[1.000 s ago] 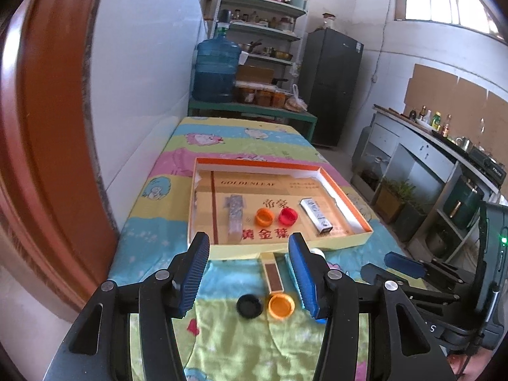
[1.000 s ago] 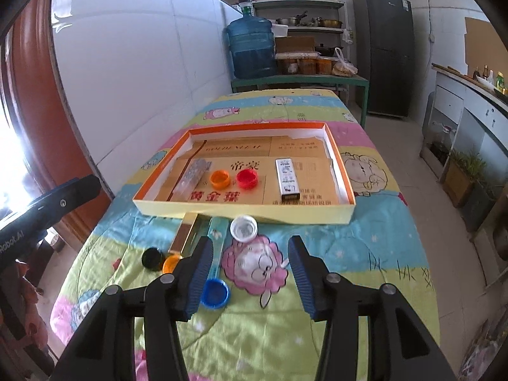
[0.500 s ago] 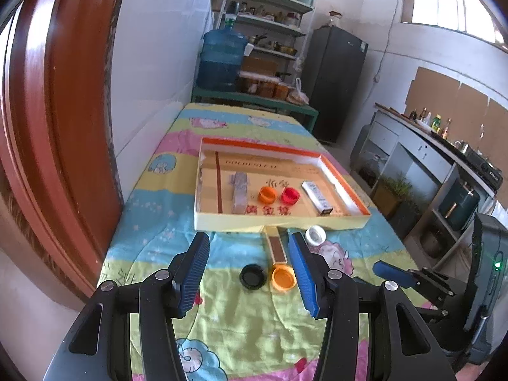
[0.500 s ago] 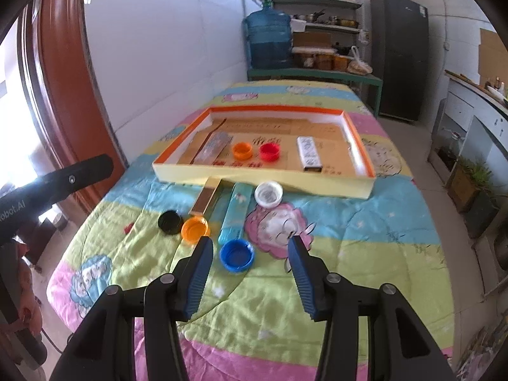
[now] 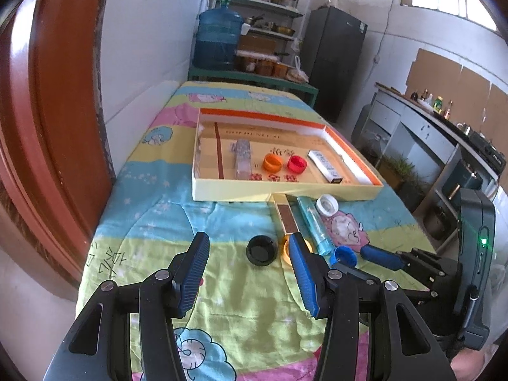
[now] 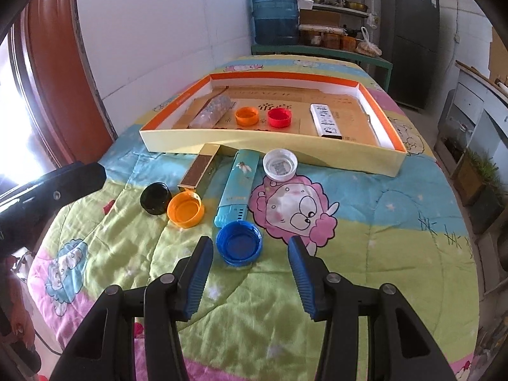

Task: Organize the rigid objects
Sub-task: 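Grasp the black cap with the left tool while the right tool grasps the blue cap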

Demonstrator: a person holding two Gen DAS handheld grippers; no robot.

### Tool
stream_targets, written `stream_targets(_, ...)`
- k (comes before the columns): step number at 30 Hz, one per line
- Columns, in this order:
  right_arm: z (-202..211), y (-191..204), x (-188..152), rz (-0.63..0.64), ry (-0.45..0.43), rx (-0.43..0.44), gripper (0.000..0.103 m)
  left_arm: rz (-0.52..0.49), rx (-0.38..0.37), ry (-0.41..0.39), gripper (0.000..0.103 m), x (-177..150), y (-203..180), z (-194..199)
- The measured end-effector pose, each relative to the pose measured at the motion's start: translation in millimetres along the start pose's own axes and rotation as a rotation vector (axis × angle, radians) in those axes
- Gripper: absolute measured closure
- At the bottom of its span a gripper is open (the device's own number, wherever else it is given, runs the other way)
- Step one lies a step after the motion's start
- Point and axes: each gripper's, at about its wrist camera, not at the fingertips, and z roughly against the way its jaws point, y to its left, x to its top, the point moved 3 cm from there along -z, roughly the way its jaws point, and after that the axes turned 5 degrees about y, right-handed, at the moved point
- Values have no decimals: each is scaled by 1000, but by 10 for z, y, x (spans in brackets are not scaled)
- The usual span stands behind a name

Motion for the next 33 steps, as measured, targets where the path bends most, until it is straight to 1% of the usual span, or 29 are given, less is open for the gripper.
stream_targets(6, -72, 17, 18, 15, 9, -4, 54, -24, -6, 28, 49, -37, -37, -124)
stream_targets(8, -79, 19, 26, 20, 7, -3, 56, -33, -5, 43, 49, -55, -52, -181)
stream_targets(9, -85, 21, 29, 20, 6, -2, 61, -36, -4, 49, 49, -64, -58, -204)
stream_targets(10, -88, 15, 30, 19, 3, -3, 71, -39, -4, 56, 49, -66, -61, -232)
stream_targets(11, -85, 4, 29, 16, 0, -5, 73, -43, -1, 67, 49, -72, -69, -271)
stream_targets(15, -79, -38, 33, -2, -3, 21, 73, -67, 18, 98, 49, -82, -99, -396)
stream_targets(24, -64, -64, 30, -14, -7, 45, 73, -112, 74, 152, 49, -60, -162, -679)
stream_targets(29, -67, -67, 37, -13, -8, 52, 73, -113, 84, 154, 49, -33, -160, -745)
stream_targets(33, -75, -59, 41, -8, -9, 51, 73, -106, 78, 153, 50, -3, -151, -765)
